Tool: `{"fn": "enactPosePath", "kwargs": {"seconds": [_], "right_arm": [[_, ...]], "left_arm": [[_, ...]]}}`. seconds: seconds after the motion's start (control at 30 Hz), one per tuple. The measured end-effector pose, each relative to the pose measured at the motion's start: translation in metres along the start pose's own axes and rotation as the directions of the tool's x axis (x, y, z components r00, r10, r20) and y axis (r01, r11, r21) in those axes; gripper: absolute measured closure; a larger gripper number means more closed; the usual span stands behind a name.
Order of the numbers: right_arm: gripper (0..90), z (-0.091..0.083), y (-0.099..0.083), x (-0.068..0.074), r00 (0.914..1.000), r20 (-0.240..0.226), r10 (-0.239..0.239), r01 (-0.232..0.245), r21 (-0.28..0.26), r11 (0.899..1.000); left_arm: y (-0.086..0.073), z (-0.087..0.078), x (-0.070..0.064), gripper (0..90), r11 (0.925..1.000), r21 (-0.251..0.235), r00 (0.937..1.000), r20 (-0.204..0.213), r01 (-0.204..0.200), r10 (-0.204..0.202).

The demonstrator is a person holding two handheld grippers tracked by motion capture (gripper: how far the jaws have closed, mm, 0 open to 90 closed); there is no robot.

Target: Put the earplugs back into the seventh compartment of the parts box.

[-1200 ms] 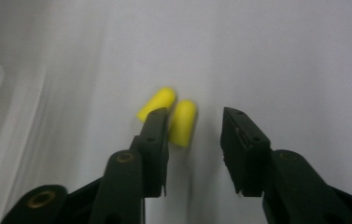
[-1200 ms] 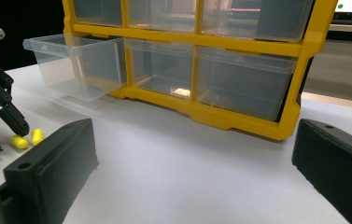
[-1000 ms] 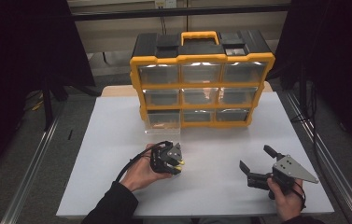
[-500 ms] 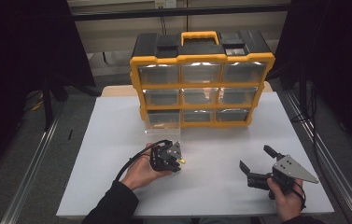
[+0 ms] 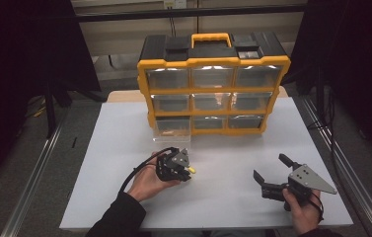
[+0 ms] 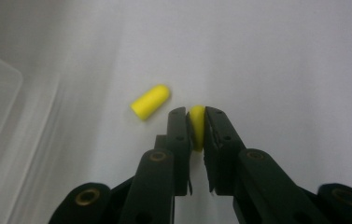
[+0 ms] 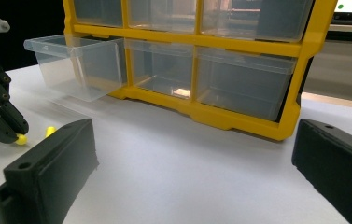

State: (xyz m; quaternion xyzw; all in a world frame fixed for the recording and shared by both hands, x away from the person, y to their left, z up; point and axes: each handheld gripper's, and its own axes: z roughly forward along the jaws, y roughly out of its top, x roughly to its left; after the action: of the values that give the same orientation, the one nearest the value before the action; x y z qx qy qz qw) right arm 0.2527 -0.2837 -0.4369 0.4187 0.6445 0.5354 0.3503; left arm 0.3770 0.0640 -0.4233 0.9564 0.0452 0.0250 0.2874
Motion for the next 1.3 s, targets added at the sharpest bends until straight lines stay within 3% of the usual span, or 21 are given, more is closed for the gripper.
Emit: {"fn": "enactPosePath", "kwargs": {"seconds": [0.33, 0.67, 0.97, 1.3], "right_arm": [[0.0, 0.0, 0.0, 0.0, 1.0, 0.001, -0.002, 0.002, 0.0, 1.0], [0.0, 0.0, 0.0, 0.0, 1.0, 0.002, -0.002, 0.002, -0.001, 1.0], [0.0, -0.001, 0.0, 0.0, 1.0, 0.001, 0.002, -0.002, -0.002, 1.0], [0.0, -0.001, 0.0, 0.0, 1.0, 0.0, 0.0, 0.0, 0.0, 1.0]], "left_arm": [[-0.007, -0.01, 0.003, 81.2, 0.9916, -0.113, 0.9976, -0.025, 0.062, -0.065], [-0.004, -0.025, -0.001, 81.3, 0.9822, -0.181, 0.9967, -0.053, 0.052, -0.062], [-0.004, -0.041, -0.001, 81.2, 0.9623, -0.262, 0.9943, -0.059, 0.071, -0.089], [-0.004, -0.055, 0.0, 81.2, 0.9523, -0.296, 0.9931, -0.064, 0.075, -0.098]]}}
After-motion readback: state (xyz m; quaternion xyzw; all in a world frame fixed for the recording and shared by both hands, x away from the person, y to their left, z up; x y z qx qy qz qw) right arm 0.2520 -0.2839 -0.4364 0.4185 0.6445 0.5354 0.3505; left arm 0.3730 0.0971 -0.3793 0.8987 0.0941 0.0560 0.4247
